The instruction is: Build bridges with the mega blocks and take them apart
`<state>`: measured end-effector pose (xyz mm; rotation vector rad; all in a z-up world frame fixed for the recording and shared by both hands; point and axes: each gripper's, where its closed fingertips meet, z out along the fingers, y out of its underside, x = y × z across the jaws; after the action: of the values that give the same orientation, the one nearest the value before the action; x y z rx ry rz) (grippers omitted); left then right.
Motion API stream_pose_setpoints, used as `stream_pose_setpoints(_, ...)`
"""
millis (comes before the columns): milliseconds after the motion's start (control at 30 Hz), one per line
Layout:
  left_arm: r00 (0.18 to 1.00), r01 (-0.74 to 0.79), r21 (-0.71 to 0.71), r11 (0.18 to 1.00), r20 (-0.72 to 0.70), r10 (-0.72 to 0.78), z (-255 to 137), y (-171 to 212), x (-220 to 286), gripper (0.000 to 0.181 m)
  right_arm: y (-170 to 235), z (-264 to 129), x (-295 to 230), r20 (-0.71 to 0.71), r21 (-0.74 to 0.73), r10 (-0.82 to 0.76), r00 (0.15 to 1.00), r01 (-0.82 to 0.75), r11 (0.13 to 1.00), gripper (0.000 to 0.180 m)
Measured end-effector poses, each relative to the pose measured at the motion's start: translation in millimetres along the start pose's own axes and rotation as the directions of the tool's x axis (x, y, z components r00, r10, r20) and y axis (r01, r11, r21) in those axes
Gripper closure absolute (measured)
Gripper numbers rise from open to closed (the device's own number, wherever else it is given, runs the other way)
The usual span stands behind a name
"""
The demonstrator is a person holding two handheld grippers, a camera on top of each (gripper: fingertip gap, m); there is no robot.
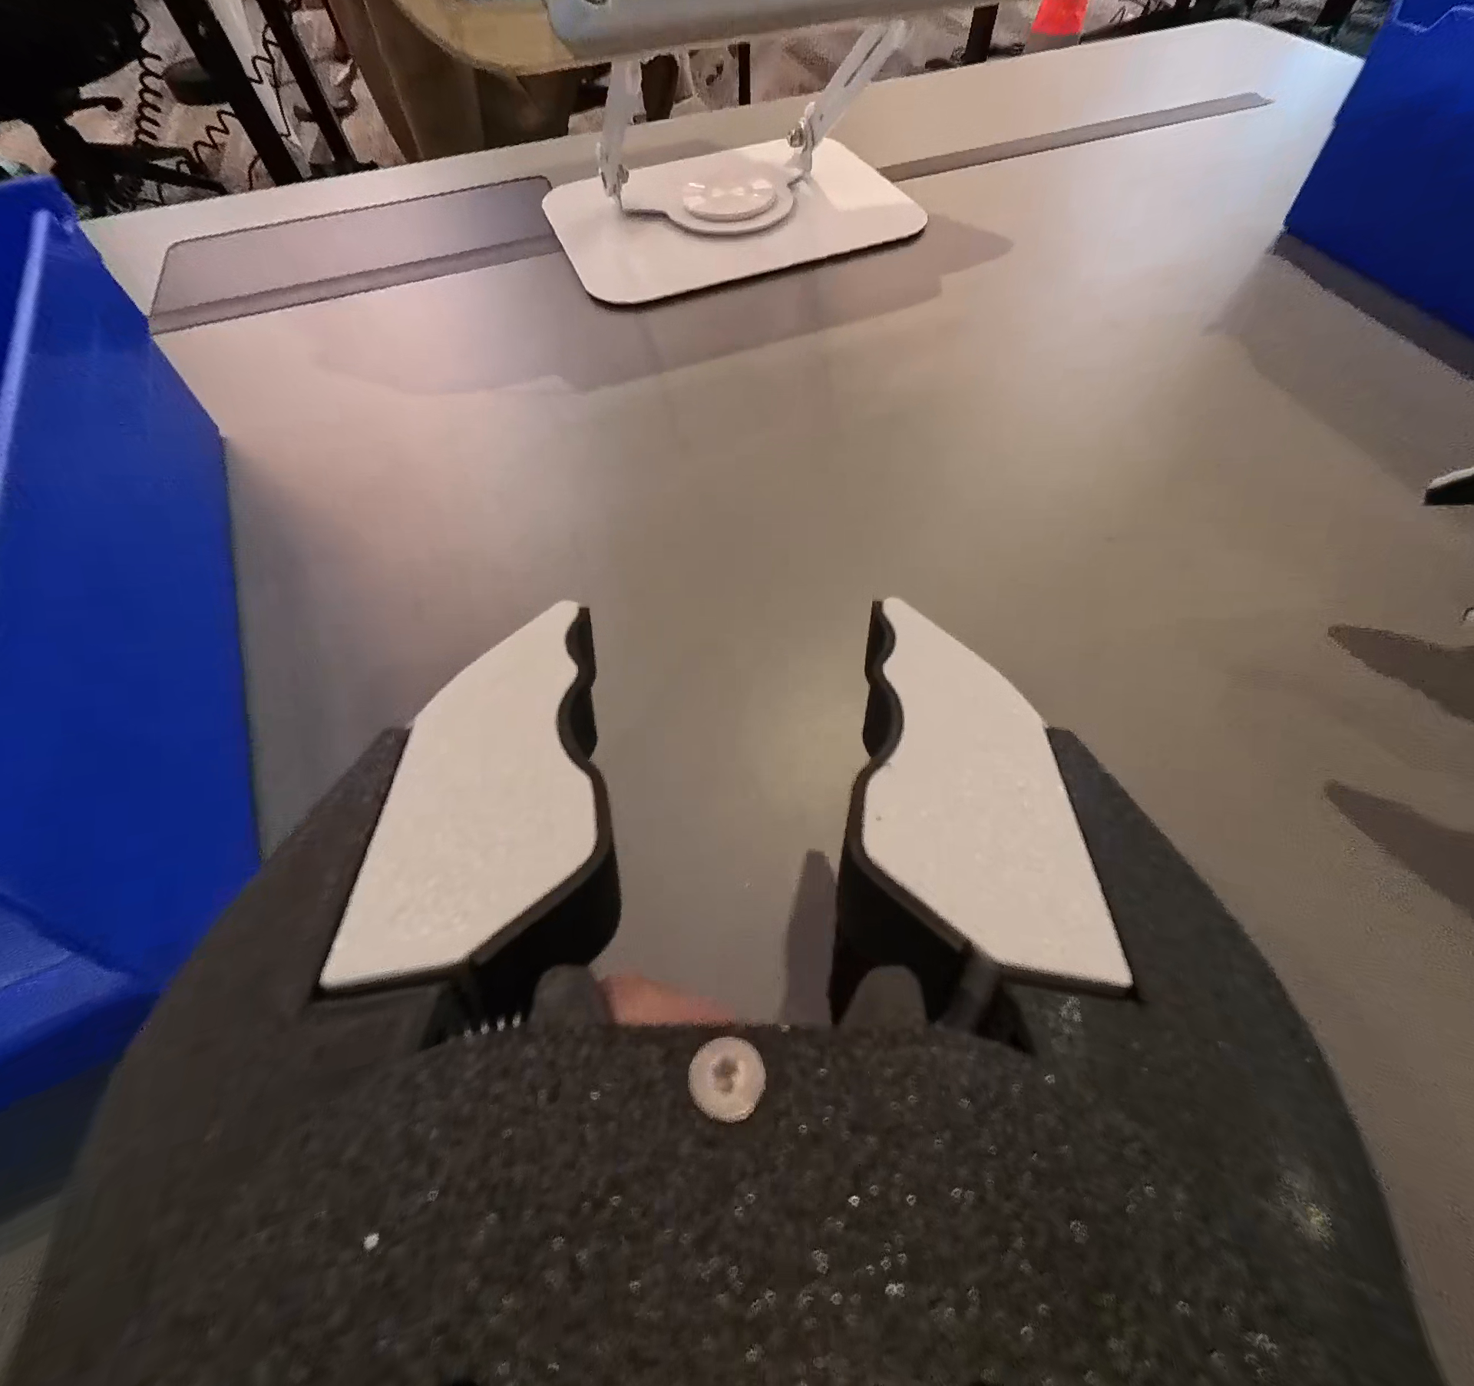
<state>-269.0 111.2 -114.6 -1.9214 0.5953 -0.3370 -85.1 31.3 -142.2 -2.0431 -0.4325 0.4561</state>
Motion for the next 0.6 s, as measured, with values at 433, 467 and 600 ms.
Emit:
stream_pose_setpoints(433, 0.991, -0.016, -0.026, 1.000, -0.135, 0.012, -7.1, 6.0, 23.5, 0.115, -3.7, -7.8, -1.0, 0.036, 0.017, -0.008, 0.999, 0.008, 1.000, 0.124)
stream_pose_setpoints(467, 0.990, -0.014, -0.033, 0.999, -0.142, 0.009, -9.0, 5.4, 24.2, 0.114, -2.9, -7.8, -1.5, 0.041, 0.014, -0.009, 0.999, 0.008, 1.000, 0.124)
stream_pose_setpoints(600, 0.986, -0.010, -0.043, 0.999, -0.167, 0.003, -18.0, 3.7, 28.3, 0.112, -1.0, -8.1, -2.0, 0.044, 0.010, -0.014, 0.999, 0.014, 1.000, 0.124)
